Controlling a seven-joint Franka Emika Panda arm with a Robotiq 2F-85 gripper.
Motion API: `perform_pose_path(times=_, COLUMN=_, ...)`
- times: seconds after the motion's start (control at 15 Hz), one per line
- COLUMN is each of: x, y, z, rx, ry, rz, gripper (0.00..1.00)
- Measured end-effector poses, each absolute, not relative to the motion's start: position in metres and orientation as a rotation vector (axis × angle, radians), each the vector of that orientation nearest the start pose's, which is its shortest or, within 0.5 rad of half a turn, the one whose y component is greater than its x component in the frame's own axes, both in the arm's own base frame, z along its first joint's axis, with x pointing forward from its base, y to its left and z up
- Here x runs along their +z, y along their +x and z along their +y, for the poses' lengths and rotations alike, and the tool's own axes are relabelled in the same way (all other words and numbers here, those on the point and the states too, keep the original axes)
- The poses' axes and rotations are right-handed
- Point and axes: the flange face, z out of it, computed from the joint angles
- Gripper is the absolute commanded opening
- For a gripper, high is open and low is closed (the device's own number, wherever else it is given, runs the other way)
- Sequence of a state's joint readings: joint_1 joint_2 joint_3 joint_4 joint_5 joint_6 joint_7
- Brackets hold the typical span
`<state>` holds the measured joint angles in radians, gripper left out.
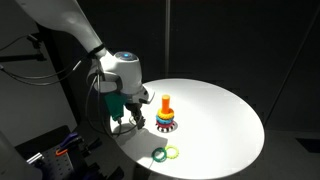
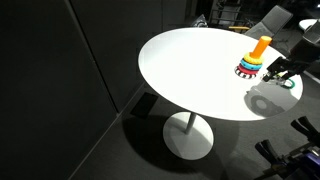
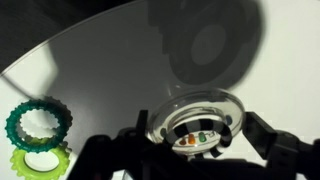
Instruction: Remove the clear and striped rings from the stand and put them on the table
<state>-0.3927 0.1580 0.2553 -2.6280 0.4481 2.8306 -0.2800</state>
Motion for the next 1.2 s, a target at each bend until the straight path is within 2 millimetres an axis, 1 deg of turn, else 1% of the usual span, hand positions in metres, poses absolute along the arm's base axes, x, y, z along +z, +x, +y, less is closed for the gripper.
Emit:
perform_pose_path(times=0.33, x=0.195, y=0.423, z=-0.083, rx=-0.033, ry=-2.916, rz=0.427, gripper=0.68)
perform_pose_path(times=0.6, x=0.196, y=0.423, z=-0.089, rx=-0.039, ry=-2.928, rz=0.429, gripper=0.68)
perform_pose_path(times=0.93, x=0.197, y=0.426, z=-0.09, rx=-0.123, ry=-2.965, rz=0.4, gripper=0.68)
perform_pose_path(times=1.2, x=0.194, y=0.426, z=-0.088, rx=-0.211, ry=-3.003, rz=0.368, gripper=0.68)
